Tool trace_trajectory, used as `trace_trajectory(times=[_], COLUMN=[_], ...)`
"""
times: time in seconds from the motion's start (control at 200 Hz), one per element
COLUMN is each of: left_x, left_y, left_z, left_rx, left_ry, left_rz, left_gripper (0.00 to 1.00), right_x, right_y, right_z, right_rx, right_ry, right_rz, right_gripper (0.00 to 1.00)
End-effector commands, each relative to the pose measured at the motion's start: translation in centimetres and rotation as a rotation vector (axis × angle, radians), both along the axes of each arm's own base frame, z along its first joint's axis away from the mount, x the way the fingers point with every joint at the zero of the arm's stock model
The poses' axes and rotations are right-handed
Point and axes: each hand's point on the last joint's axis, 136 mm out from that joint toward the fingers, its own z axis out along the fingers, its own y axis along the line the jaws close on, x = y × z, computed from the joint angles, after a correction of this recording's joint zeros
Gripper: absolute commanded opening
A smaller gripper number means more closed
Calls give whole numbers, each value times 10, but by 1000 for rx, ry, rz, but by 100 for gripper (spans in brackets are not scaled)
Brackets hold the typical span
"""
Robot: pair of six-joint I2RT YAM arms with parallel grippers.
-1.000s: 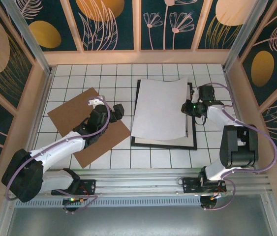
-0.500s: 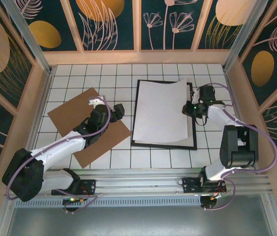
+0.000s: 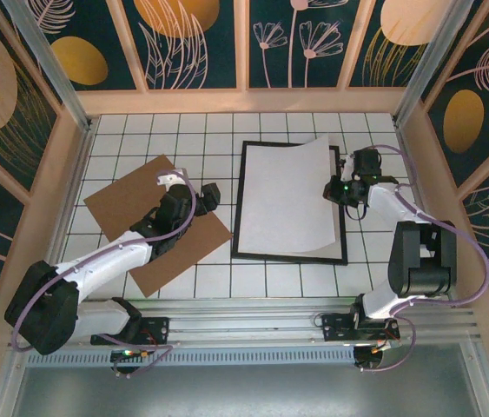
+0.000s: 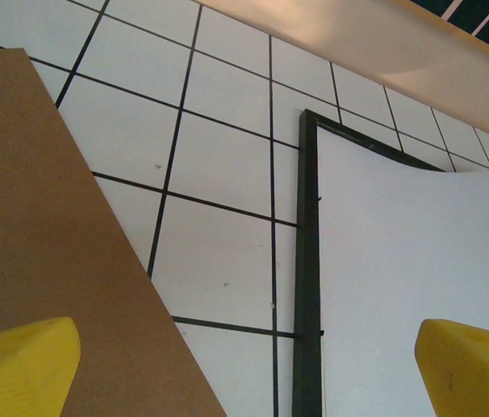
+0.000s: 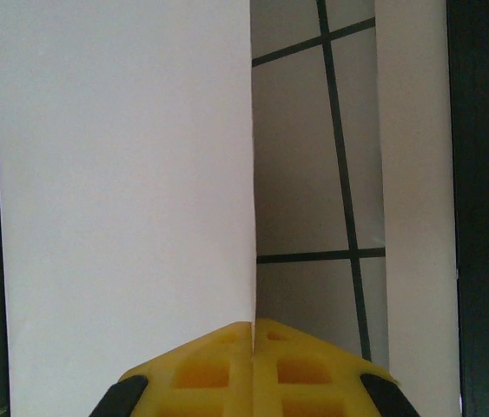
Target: Put the photo into the frame
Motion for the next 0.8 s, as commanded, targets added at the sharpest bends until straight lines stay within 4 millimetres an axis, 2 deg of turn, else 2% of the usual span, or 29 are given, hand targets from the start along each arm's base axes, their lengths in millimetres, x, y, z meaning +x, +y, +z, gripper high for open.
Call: trace_trajectory(times=[0.0,0.245,0.58,0.791], left_x=[6,7,8,9], left_y=[-5,-6,-7,-6], left_z=[12,12,11,7], left_rx=[-8,-9,-9,4], left_ry=[-33,-32,-32,-24], left_rz=[-8,-12,-14,-12], left_gripper=[99,99,99,99], right_x=[8,4,4,11], right_y=[-6,-8,-24,-35], right_z=[0,-14,-38,-46], right_rx=[-1,3,-27,-40], right_ry=[-33,-13,21,26], right_rz=[-43,-56,-113,-149], right_gripper=[0,0,36,45])
